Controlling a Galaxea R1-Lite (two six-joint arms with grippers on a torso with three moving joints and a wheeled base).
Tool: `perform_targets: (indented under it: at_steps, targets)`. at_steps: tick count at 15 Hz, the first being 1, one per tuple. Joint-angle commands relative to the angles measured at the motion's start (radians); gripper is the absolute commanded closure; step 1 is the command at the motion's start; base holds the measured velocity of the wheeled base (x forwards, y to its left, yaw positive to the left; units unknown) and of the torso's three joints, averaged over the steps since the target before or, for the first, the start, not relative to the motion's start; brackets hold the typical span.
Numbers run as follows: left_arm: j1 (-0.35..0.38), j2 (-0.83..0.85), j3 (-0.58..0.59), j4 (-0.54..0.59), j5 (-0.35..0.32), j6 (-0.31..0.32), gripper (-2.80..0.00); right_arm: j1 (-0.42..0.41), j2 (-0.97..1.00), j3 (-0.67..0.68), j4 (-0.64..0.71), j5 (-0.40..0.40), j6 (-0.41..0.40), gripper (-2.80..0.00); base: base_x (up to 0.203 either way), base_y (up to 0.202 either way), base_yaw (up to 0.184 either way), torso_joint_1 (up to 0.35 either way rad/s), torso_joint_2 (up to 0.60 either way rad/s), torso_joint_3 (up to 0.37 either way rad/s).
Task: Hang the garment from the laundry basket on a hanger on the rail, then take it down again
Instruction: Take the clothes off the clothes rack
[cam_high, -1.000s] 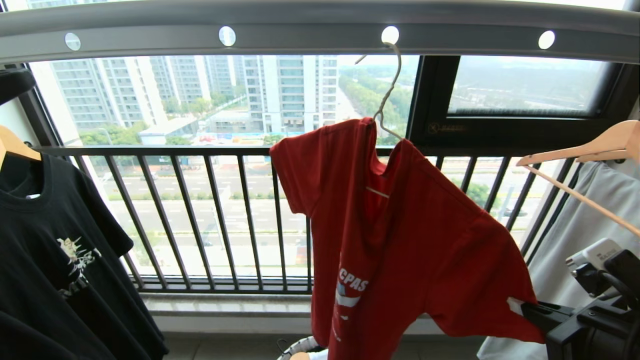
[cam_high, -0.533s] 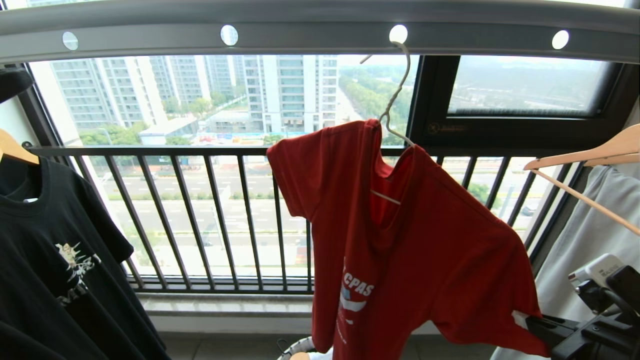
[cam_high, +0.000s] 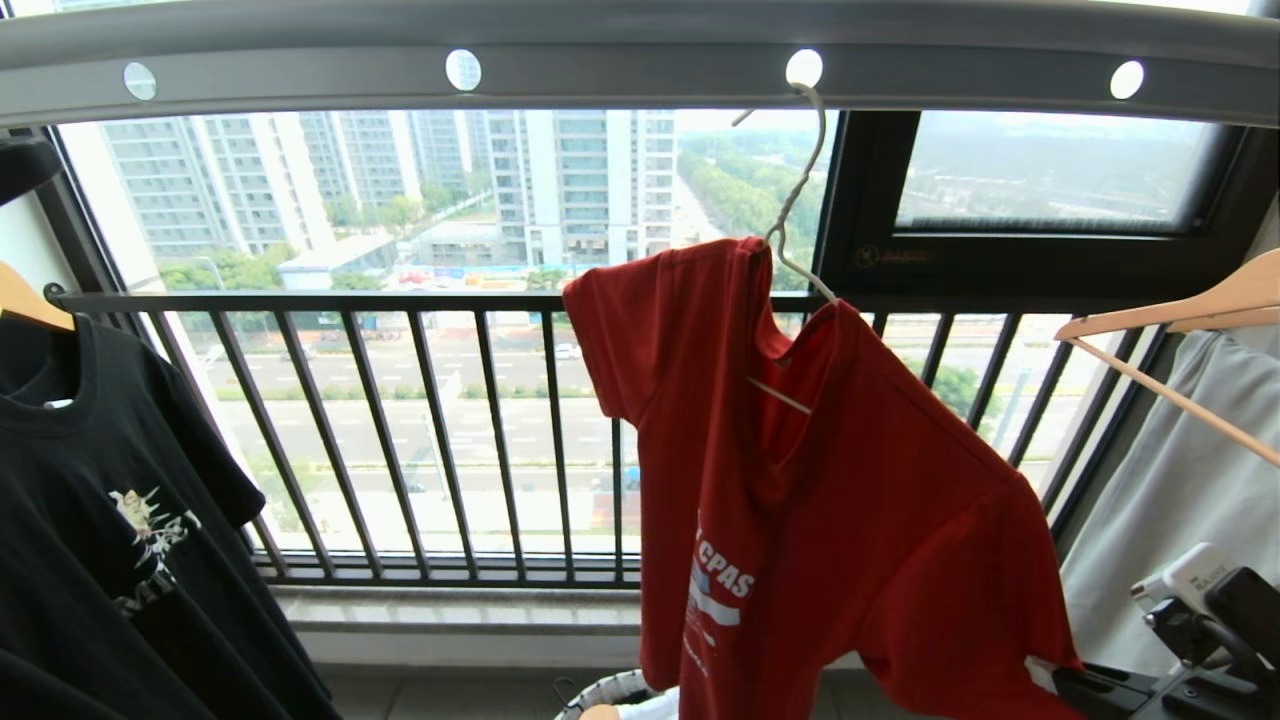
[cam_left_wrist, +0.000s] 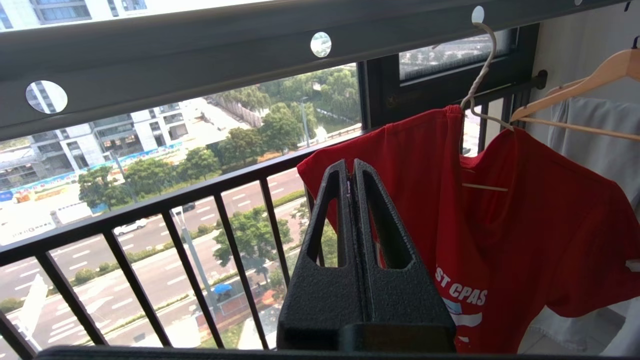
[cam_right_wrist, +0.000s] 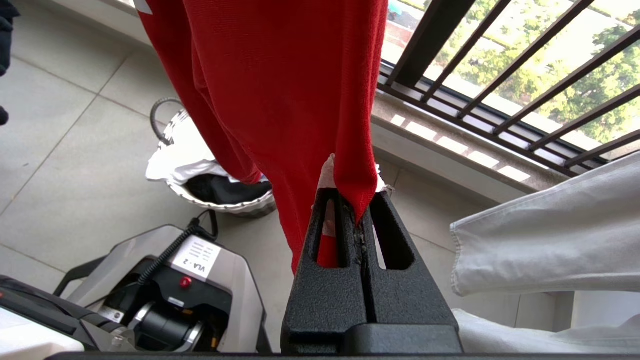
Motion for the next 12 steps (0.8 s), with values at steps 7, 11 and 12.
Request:
perform_targets:
  at_steps: [7, 11, 12]
  targets:
    - [0.0, 0.0, 0.0, -0.002, -0.003, 0.001, 0.0, 0.001, -0.05, 0.001, -0.001, 0.003, -0.006, -2.8, 0.0, 0.0, 0.0, 0.0, 0.0, 0.0]
    - [0.0, 0.0, 0.0, -0.002, -0.003, 0.001, 0.0, 0.001, -0.172, -0.035, 0.006, 0.053, -0.024, -2.8, 0.0, 0.0, 0.0, 0.0, 0.0, 0.0]
    - [0.0, 0.001, 0.0, -0.002, -0.002, 0.0, 0.0, 0.001, -0.186, -0.064, 0.026, 0.057, -0.024, -2.8, 0.0, 0.0, 0.0, 0.0, 0.0, 0.0]
